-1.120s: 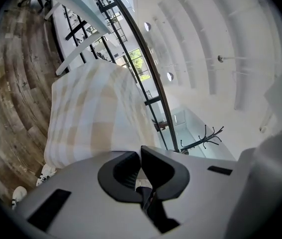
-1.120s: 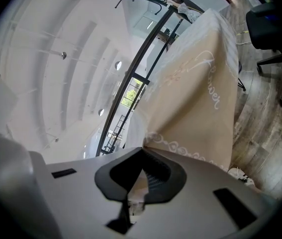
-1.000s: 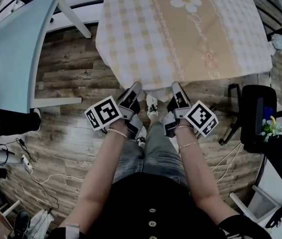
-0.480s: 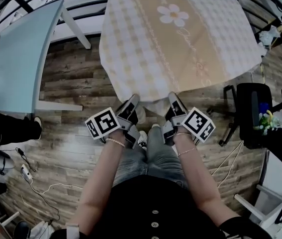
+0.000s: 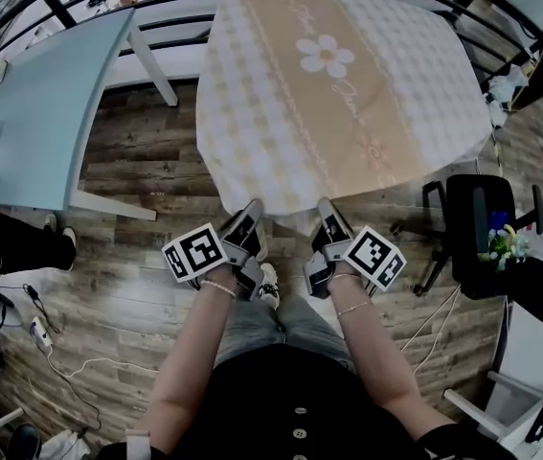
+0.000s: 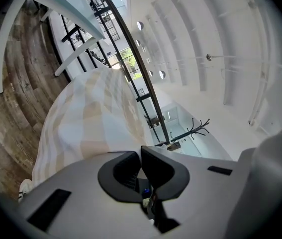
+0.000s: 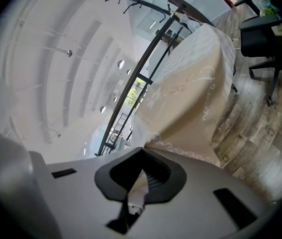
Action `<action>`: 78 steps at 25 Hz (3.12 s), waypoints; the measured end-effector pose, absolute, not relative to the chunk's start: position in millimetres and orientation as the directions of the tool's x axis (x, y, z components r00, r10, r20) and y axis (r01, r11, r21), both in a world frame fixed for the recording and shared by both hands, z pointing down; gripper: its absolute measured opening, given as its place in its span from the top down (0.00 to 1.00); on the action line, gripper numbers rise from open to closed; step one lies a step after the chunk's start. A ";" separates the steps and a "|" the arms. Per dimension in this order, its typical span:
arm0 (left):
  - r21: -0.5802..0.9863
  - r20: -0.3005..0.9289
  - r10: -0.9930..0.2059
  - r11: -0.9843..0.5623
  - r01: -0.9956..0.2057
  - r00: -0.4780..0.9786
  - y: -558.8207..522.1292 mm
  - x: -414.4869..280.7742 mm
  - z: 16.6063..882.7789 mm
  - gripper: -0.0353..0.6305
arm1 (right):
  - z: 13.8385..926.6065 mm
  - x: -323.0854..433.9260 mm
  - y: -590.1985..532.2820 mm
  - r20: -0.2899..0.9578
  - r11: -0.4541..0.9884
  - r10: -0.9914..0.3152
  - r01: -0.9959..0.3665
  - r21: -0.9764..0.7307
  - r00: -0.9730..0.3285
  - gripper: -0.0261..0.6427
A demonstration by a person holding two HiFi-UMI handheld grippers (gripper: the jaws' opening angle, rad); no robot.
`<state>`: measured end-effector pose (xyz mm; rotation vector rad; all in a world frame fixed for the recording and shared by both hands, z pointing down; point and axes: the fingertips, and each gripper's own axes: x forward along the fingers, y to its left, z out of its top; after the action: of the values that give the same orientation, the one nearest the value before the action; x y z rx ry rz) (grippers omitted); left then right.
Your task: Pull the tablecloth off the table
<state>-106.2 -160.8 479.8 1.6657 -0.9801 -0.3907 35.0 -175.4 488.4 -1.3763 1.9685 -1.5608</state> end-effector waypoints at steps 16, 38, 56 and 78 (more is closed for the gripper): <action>0.905 0.187 -0.821 -0.070 -0.420 0.540 -79.5 -86.2 473.1 0.92 | 486.7 55.1 -90.6 0.282 0.038 -0.766 -0.479 -0.877 -0.577 0.92; 0.867 0.161 -0.836 -0.134 -0.480 0.525 32.8 -51.5 446.7 0.92 | 470.8 86.5 15.2 0.225 0.100 -0.747 -0.440 -0.892 -0.626 0.92; 0.858 0.215 -0.834 -0.086 -0.506 0.508 68.4 -57.1 457.8 0.92 | 486.2 79.9 54.9 0.271 0.057 -0.704 -0.433 -0.900 -0.656 0.92; 0.864 0.217 -0.831 -0.081 -0.497 0.513 91.2 -50.9 458.5 0.92 | 480.4 85.9 76.9 0.267 0.113 -0.693 -0.466 -0.877 -0.670 0.92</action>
<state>-50.9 91.2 458.5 1.7342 -1.1245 -0.4091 85.9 76.9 480.4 -1.1563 2.1764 -1.5862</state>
